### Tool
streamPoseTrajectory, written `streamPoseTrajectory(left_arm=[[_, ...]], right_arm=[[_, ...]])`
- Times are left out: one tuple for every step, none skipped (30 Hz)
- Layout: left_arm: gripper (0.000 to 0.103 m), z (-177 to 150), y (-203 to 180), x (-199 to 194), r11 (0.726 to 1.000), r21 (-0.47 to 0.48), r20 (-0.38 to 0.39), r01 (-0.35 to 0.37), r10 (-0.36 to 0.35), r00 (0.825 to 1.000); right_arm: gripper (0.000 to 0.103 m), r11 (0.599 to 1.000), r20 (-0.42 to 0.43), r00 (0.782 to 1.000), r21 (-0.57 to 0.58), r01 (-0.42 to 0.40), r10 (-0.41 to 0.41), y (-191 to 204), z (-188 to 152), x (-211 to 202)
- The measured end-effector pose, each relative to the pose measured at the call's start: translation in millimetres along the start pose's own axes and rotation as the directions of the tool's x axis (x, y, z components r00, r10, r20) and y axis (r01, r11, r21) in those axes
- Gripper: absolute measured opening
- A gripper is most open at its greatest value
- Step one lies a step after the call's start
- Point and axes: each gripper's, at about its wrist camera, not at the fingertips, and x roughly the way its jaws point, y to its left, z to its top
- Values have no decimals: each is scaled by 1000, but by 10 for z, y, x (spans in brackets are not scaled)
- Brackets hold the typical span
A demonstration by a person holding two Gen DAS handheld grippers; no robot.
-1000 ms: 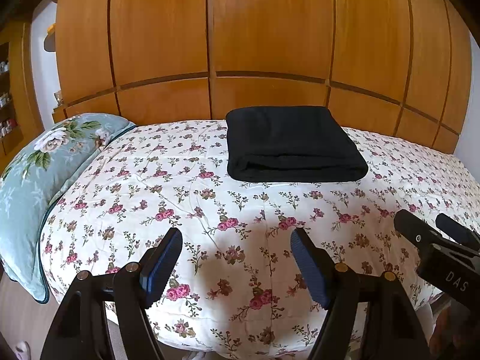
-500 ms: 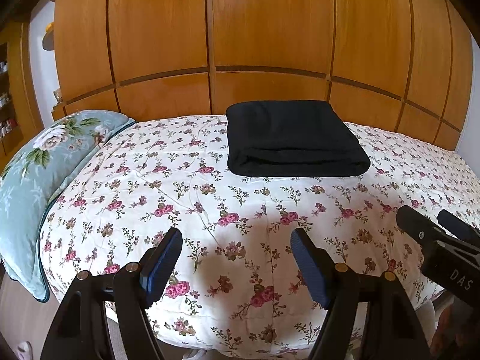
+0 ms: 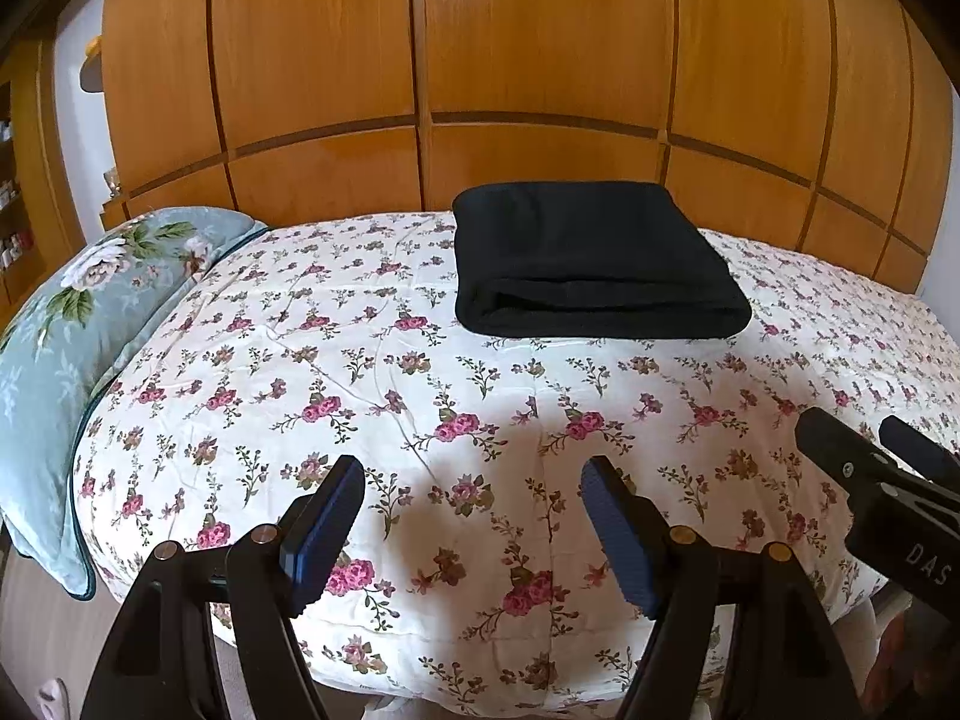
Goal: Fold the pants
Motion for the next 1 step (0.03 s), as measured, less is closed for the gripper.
streamPoseTrajectory(left_arm=[[76,3,-3,27,1000,1,-7,-3,3,1000]], right_arm=[[101,1000,-2,1000,0,0,0,2,2,16]])
